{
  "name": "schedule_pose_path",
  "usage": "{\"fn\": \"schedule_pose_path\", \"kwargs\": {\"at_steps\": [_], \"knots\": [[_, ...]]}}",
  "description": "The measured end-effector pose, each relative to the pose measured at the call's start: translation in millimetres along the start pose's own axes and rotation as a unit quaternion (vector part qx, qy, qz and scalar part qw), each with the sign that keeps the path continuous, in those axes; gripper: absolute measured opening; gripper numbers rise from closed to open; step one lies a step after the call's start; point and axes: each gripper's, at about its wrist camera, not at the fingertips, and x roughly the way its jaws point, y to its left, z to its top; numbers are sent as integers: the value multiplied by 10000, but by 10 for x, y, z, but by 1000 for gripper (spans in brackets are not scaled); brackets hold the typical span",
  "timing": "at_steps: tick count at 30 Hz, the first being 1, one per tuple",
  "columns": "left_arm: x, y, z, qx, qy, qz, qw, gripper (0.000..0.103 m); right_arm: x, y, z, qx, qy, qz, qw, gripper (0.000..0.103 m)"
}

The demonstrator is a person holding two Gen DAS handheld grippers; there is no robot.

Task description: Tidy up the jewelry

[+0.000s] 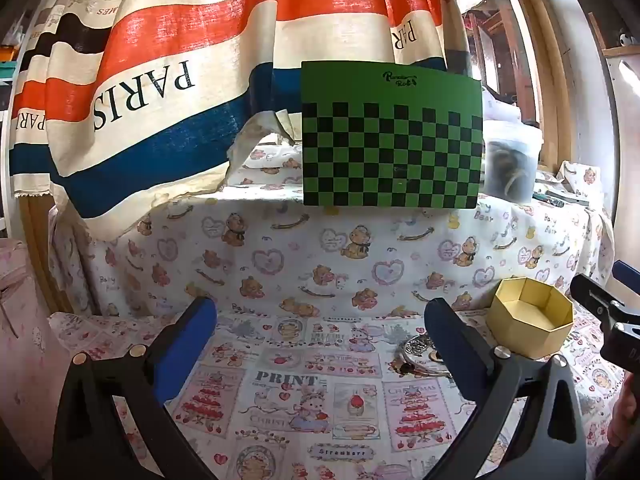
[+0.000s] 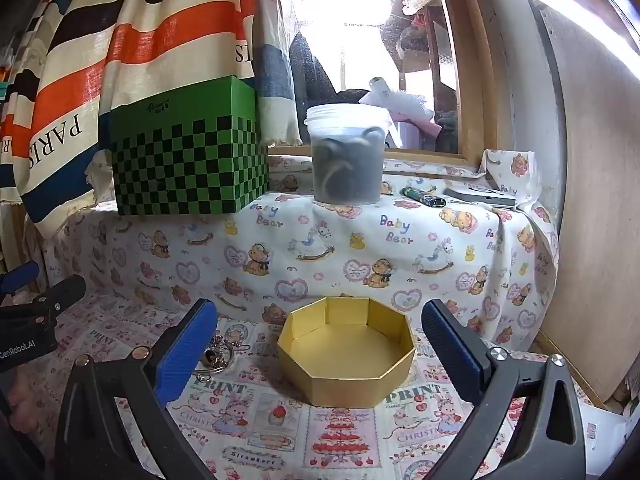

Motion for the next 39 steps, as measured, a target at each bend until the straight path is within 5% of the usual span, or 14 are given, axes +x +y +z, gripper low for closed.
{"fn": "schedule_pose_path", "kwargs": {"at_steps": [39], "knots": [[10,37,-7,-62,14,55,10000,103,14,9,-3,28,3,17,10000,103]]}}
